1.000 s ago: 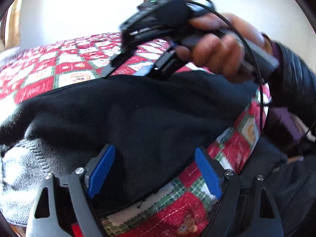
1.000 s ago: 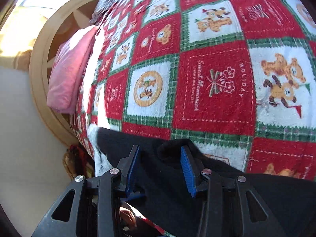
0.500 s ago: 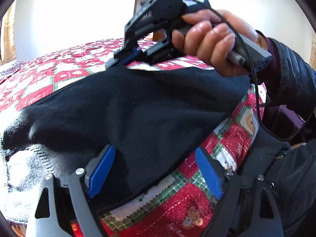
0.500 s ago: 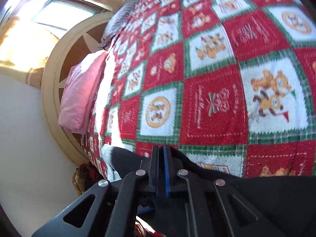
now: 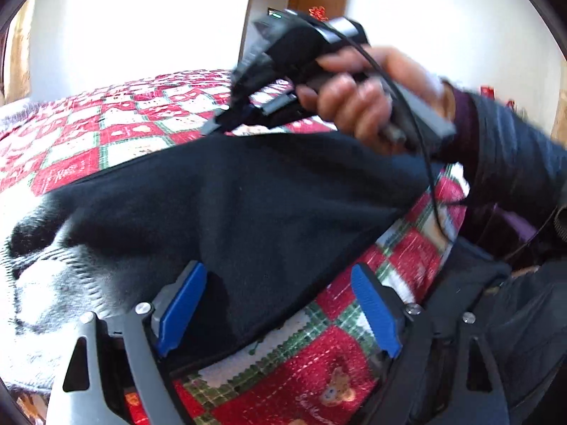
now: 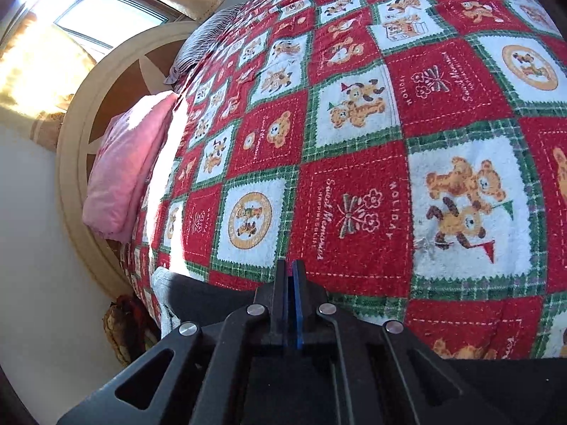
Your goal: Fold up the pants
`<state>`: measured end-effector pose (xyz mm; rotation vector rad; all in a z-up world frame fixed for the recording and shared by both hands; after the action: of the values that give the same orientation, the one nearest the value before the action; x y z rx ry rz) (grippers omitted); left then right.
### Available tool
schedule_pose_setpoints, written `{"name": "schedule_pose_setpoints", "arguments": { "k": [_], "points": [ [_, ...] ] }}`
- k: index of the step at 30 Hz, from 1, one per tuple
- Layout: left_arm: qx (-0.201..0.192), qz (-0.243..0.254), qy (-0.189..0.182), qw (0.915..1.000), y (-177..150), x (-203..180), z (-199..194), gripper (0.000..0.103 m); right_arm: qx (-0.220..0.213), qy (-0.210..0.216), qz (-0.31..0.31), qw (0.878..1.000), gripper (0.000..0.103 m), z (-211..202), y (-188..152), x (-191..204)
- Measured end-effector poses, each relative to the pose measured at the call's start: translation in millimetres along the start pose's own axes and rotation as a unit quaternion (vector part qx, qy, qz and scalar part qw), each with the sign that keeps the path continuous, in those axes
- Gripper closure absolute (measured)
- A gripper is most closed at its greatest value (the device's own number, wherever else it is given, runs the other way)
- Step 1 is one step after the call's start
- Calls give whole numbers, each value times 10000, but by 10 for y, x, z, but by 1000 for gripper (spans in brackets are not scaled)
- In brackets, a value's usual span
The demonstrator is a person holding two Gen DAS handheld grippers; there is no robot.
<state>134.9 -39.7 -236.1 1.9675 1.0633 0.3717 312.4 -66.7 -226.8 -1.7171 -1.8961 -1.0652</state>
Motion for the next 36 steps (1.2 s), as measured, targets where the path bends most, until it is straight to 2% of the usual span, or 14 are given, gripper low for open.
{"name": "schedule_pose_setpoints", "arguments": {
  "k": [5, 10, 12, 14, 17, 18, 20, 24, 26, 29, 31, 32, 33, 36],
  "points": [
    [-282, -148, 681, 9972, 56, 419, -300, 10, -323, -388, -847, 9951, 99, -427, -150, 172],
    [-192, -844, 1332, 9873, -114, 970, -486, 10, -63, -460, -1738, 9837, 99, -447, -699, 462],
    [-74, -1160, 1365, 9838, -203, 1131, -515, 10, 187, -533, -2065, 9768, 98, -317, -987, 515],
    [-141, -1269, 1263, 9837, -207, 1145, -561, 10, 458, -700, -2343, 9686, 98, -155, -1257, 502],
    [-66, -1164, 1355, 9839, -245, 1141, -542, 10, 759, -1005, -2570, 9582, 98, 14, -1567, 333],
    [-40, -1137, 1391, 9837, -250, 1164, -539, 10, 726, -986, -2608, 9576, 98, 23, -1624, 298],
    [-6, -1079, 1449, 9835, -250, 1147, -511, 8, 650, -863, -2561, 9606, 98, -3, -1674, 253],
    [147, -1089, 1551, 9818, -235, 1147, -484, 7, 908, -804, -2387, 9635, 98, -57, -1684, 197],
    [209, -1118, 1584, 9808, -222, 1150, -470, 7, 914, -920, -2498, 9596, 98, -87, -1658, 263],
    [267, -1230, 1608, 9789, -210, 1159, -491, 7, 644, -1065, -2776, 9526, 97, -114, -1515, 500],
    [249, -1283, 1674, 9772, -179, 1177, -517, 7, 517, -964, -2914, 9503, 80, -86, -1418, 662],
    [246, -1296, 1749, 9757, -171, 1197, -537, 6, 476, -941, -2926, 9504, 55, -51, -1369, 726],
    [237, -1294, 1825, 9744, -166, 1222, -558, 5, 413, -944, -2951, 9499, 43, -11, -1326, 777],
    [290, -1343, 2071, 9686, -203, 1332, -596, 1, 341, -1008, -3091, 9450, 43, 153, -1270, 881]
  ]
}}
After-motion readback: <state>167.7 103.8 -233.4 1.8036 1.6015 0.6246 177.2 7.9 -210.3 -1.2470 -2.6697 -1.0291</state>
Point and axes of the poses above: each gripper's, at about its wrist camera, not at the fingertips, and z roughly the way its jaws point, x to its left, y to its top, the point moved 10 cm from there along z, roughly the way its jaws point, and after that the axes turned 6 degrees about y, right-handed, at the moved point
